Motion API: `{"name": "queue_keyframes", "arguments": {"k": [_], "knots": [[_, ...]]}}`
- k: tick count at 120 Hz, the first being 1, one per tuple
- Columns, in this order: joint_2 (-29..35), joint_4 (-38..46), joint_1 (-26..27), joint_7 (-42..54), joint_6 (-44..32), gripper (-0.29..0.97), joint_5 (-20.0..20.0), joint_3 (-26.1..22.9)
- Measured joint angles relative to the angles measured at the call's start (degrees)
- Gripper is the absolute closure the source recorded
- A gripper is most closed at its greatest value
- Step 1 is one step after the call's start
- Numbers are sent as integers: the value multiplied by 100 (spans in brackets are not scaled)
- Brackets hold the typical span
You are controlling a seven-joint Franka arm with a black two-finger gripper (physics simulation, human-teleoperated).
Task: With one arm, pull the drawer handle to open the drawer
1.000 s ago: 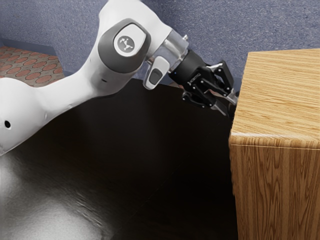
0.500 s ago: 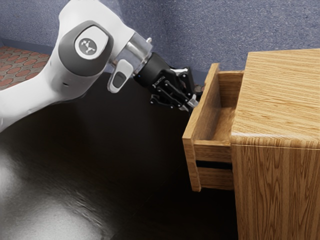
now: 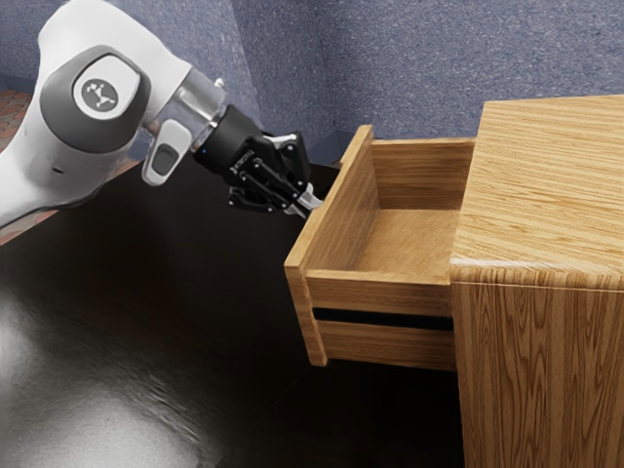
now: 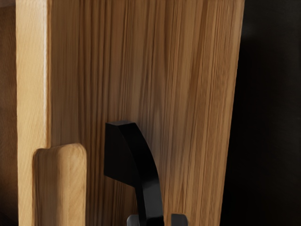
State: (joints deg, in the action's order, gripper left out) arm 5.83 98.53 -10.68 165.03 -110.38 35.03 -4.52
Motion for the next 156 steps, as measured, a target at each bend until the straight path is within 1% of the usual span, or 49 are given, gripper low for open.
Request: {"name": "queue_keyframes", "arguments": {"k": [13,40,52,66,93,118,149,152,156], "knots": [[5,31,62,-2,26,79,13,220],[69,69,-3,4,156,79,26,620],[164,175,-81,6,203,79,25,673],[304,305,-20,8,253,79,25,832],[373,328,-26,3,343,78,18,962],[484,319,-9,-25,475,69,-39,1175],[840,246,-1,-85,690,57,-150,1429],[838,143,3,-130,706,56,-277,1417],[830,-29,54,-233,730,53,-560,1372]]}}
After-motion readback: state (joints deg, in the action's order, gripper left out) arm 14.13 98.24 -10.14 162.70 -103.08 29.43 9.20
